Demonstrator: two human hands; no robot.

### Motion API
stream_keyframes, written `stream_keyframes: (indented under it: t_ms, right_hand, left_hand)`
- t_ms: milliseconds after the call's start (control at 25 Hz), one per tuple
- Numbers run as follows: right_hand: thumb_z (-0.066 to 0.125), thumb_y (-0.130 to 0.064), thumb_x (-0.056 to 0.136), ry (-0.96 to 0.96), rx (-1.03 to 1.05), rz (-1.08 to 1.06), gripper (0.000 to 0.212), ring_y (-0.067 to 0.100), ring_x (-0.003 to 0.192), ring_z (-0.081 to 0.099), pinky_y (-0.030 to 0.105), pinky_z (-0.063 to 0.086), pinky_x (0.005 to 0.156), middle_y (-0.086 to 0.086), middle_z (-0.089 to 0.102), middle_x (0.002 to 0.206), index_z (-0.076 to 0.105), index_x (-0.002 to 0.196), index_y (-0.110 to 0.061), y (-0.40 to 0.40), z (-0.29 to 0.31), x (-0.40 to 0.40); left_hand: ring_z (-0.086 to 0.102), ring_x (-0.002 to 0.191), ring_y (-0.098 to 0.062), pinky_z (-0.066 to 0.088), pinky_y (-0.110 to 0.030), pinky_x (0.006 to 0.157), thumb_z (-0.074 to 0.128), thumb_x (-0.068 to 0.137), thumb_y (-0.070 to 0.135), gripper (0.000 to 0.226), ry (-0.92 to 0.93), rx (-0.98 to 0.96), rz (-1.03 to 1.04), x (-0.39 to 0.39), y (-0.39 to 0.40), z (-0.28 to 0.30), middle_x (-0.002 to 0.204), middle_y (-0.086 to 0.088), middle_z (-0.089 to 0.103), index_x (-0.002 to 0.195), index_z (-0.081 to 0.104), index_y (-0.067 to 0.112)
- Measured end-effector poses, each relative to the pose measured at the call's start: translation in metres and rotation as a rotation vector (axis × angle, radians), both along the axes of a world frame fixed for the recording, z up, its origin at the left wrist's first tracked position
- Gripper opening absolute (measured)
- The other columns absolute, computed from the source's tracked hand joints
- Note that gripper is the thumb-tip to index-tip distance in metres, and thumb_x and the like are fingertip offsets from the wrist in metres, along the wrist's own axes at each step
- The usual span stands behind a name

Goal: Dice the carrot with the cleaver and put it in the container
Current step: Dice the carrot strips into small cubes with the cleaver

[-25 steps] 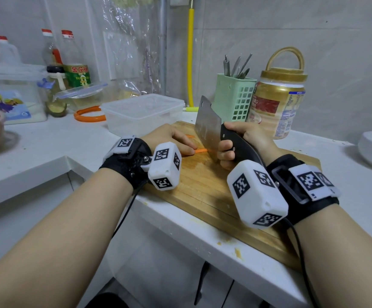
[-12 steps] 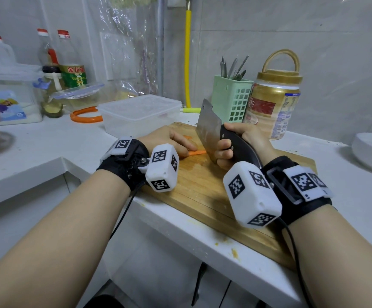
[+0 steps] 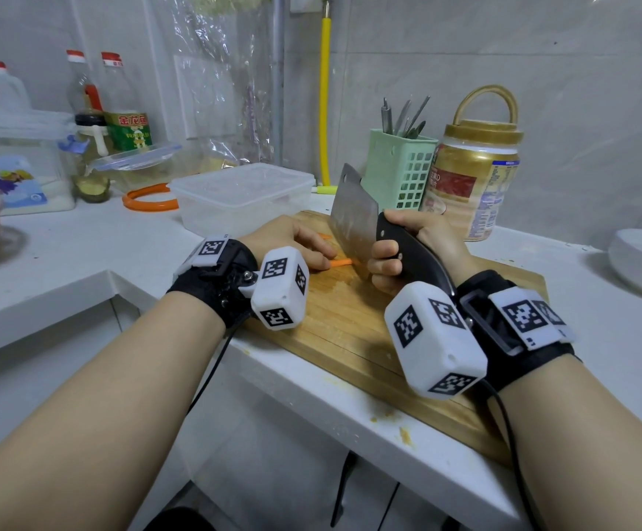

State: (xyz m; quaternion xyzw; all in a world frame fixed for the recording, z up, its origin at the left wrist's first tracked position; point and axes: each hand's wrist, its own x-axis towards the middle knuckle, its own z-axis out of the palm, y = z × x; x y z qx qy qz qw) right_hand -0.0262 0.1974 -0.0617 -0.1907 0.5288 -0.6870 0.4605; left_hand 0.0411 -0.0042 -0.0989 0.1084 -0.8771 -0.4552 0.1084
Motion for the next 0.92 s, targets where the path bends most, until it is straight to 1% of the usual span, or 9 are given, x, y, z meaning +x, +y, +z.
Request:
stream_keyframes:
  t_ms: [200,320,400,480,560,680,760,840,920]
  right_hand:
    - [0.036,-0.033,0.098,0.034,0.038,-0.006,0.033,0.012,0.034,0.036,0.020,0.024,0.046,-0.001,0.039,0.046,0.041,0.073,-0.012,-0.001,0.001,0.002]
    - [0.035,-0.032,0.099,0.036,0.052,-0.011,0.033,0.013,0.034,0.036,0.021,0.024,0.047,-0.001,0.039,0.045,0.042,0.074,-0.012,-0.001,0.003,0.001]
    - [0.035,-0.032,0.099,0.038,0.078,-0.015,0.032,0.014,0.034,0.036,0.021,0.024,0.047,0.000,0.039,0.045,0.042,0.075,-0.012,-0.001,0.003,0.000]
    - [0.038,-0.032,0.098,0.054,0.115,-0.013,0.028,0.014,0.033,0.036,0.017,0.027,0.044,0.000,0.040,0.046,0.040,0.079,-0.013,-0.004,0.003,0.000]
    - [0.041,-0.032,0.098,0.087,0.146,-0.016,0.025,0.015,0.034,0.036,0.018,0.029,0.043,0.001,0.040,0.046,0.039,0.081,-0.013,-0.007,0.002,0.002]
    - [0.043,-0.031,0.097,0.119,0.148,-0.045,0.023,0.016,0.035,0.035,0.021,0.028,0.044,0.001,0.040,0.047,0.038,0.083,-0.014,-0.011,0.000,0.004]
    - [0.043,-0.032,0.097,0.103,0.128,-0.050,0.023,0.016,0.035,0.036,0.022,0.026,0.046,0.001,0.041,0.047,0.037,0.083,-0.014,-0.011,0.000,0.004]
    - [0.042,-0.031,0.097,0.080,0.099,-0.060,0.024,0.015,0.035,0.036,0.022,0.026,0.046,0.001,0.042,0.047,0.036,0.082,-0.014,-0.007,0.000,0.000]
    - [0.041,-0.032,0.097,0.062,0.074,-0.078,0.026,0.014,0.035,0.036,0.023,0.025,0.048,0.000,0.041,0.047,0.036,0.079,-0.014,-0.004,0.001,-0.003]
  left_hand:
    - [0.063,0.100,-0.010,0.046,-0.004,0.072,0.074,0.083,0.009,0.019,0.015,0.005,0.036,0.000,0.000,0.000,0.101,0.001,0.072,0.101,0.075,0.007]
    - [0.063,0.105,-0.023,0.048,-0.015,0.076,0.070,0.084,0.006,0.015,0.030,-0.005,0.077,0.000,-0.002,0.002,0.105,-0.008,0.073,0.098,0.075,0.004]
    - [0.063,0.099,-0.026,0.046,-0.021,0.076,0.070,0.083,0.004,0.013,0.010,-0.009,0.076,0.001,-0.001,0.003,0.106,-0.016,0.071,0.095,0.075,0.005]
    - [0.059,0.093,-0.023,0.045,-0.020,0.071,0.071,0.081,0.005,0.015,-0.019,0.004,0.062,0.003,0.001,0.004,0.105,-0.022,0.068,0.096,0.075,0.006]
    - [0.056,0.089,-0.021,0.044,-0.020,0.068,0.074,0.077,0.008,0.021,-0.046,0.003,0.035,0.004,0.000,0.005,0.098,-0.022,0.066,0.098,0.074,0.008]
    - [0.056,0.075,-0.017,0.043,-0.026,0.069,0.076,0.071,0.012,0.028,-0.051,0.009,-0.003,0.003,-0.002,0.003,0.077,-0.008,0.063,0.099,0.074,0.007]
    - [0.057,0.065,-0.009,0.046,-0.021,0.066,0.078,0.074,0.006,0.024,-0.017,0.003,0.003,0.003,-0.003,0.001,0.070,-0.001,0.062,0.098,0.073,0.005]
    - [0.059,0.062,-0.004,0.048,-0.014,0.064,0.078,0.076,0.002,0.019,0.034,-0.010,0.031,0.003,-0.002,0.000,0.070,-0.001,0.063,0.095,0.073,0.004]
    - [0.062,0.061,-0.001,0.049,-0.013,0.066,0.080,0.074,0.003,0.018,0.082,-0.025,0.069,0.004,0.000,-0.001,0.071,-0.002,0.066,0.090,0.073,0.006]
